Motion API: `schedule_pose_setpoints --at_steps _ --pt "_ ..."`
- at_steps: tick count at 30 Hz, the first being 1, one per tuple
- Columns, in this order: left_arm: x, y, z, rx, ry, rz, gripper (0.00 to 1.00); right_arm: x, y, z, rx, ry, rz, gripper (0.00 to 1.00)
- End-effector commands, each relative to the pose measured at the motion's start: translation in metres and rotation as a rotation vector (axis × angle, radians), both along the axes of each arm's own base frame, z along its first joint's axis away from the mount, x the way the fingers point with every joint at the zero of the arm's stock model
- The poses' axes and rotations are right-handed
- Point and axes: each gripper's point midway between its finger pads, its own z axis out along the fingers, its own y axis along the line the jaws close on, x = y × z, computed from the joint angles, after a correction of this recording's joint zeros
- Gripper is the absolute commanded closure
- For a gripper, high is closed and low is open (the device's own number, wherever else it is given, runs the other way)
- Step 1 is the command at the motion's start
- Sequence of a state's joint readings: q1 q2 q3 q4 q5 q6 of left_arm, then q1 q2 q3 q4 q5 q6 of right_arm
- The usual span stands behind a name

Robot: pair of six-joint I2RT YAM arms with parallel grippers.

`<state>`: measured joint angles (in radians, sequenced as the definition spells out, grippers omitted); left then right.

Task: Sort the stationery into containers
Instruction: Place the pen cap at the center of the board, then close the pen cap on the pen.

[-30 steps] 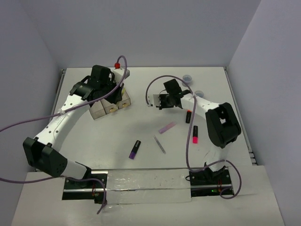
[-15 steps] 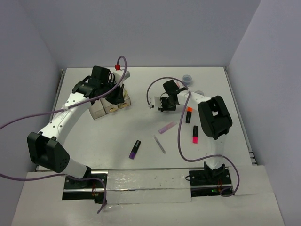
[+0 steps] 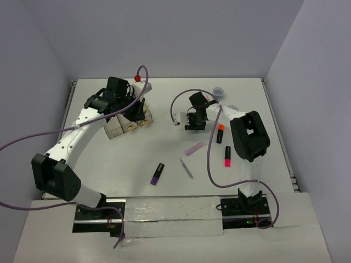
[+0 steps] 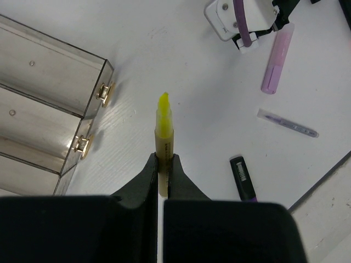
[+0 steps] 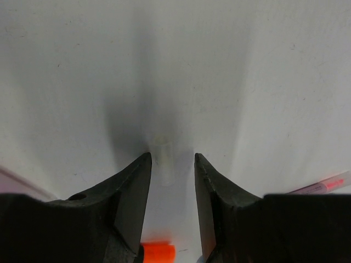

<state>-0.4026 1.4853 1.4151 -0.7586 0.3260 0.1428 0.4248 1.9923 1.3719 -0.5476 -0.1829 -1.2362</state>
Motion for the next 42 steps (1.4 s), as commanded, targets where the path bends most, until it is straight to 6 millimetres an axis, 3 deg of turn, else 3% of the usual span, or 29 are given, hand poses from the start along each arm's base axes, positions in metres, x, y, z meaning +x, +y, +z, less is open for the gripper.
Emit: schedule_pose_setpoints --at_steps 1,4,8,15,18,20,21,23,25,27,28,30,33,34,35,36,37,38,39,42 --pt "0.009 -0.001 0.029 -0.034 -0.089 -0.01 1.0 -0.005 -0.004 -0.002 -0.027 0.03 0.003 0.55" --pt "0.009 0.002 0.026 -0.031 -0.085 -0.005 1.0 0.001 -0.001 0.006 -0.004 -0.009 -0.007 0.55" --pt "0.009 0.003 0.021 -0.03 -0.077 -0.001 1.0 0.005 0.012 0.034 0.084 -0.064 0.001 0.55" --pt "0.012 0.003 0.024 -0.029 -0.093 -0.007 1.0 0.012 0.024 0.113 0.202 -0.224 0.013 0.54" --pt "0.013 0.002 0.027 -0.036 -0.098 -0.005 1.0 0.026 0.033 0.176 0.347 -0.359 -0.086 0.54" --pt "0.015 0.002 0.031 -0.045 -0.104 0.011 1.0 0.049 0.034 0.25 0.595 -0.492 -0.381 0.54" --pt "0.016 0.003 0.033 -0.047 -0.108 0.02 1.0 0.052 0.033 0.27 0.695 -0.496 -0.492 0.54" --pt "0.019 0.005 0.039 -0.06 -0.123 0.047 1.0 0.054 0.034 0.316 1.014 -0.37 -0.79 0.55" --pt "0.021 0.008 0.042 -0.074 -0.126 0.078 1.0 0.052 0.036 0.33 1.218 -0.202 -0.964 0.61" --pt "0.023 0.018 0.049 -0.087 -0.147 0.13 1.0 0.046 0.042 0.316 1.489 0.18 -1.27 0.63" --pt "0.024 0.021 0.049 -0.085 -0.153 0.147 1.0 0.044 0.045 0.309 1.527 0.283 -1.331 0.63" --pt "0.023 0.032 0.043 -0.065 -0.156 0.201 1.0 0.033 0.057 0.277 1.501 0.529 -1.485 0.62" --pt "0.018 0.047 0.041 -0.049 -0.177 0.257 1.0 0.023 0.056 0.233 1.394 0.678 -1.753 0.57" --pt "0.017 0.05 0.038 -0.043 -0.176 0.269 1.0 0.018 0.054 0.219 1.354 0.706 -1.846 0.54" --pt "0.016 0.053 0.042 -0.041 -0.192 0.279 1.0 0.023 0.051 0.221 1.381 0.689 -1.882 0.52" --pt "0.014 0.055 0.037 -0.032 -0.187 0.286 1.0 0.014 0.04 0.204 1.295 0.665 -2.003 0.5" --pt "0.012 0.059 0.039 -0.029 -0.199 0.296 1.0 0.019 0.029 0.207 1.303 0.58 -2.08 0.48" --pt "0.009 0.061 0.035 -0.024 -0.191 0.304 1.0 0.01 0.016 0.196 1.222 0.511 -2.173 0.46" --pt "0.008 0.061 0.034 -0.026 -0.192 0.309 1.0 0.017 0.013 0.203 1.247 0.456 -2.179 0.44" --pt "0.003 0.064 0.033 -0.037 -0.193 0.32 1.0 0.0 -0.01 0.181 1.062 0.303 -2.325 0.4"
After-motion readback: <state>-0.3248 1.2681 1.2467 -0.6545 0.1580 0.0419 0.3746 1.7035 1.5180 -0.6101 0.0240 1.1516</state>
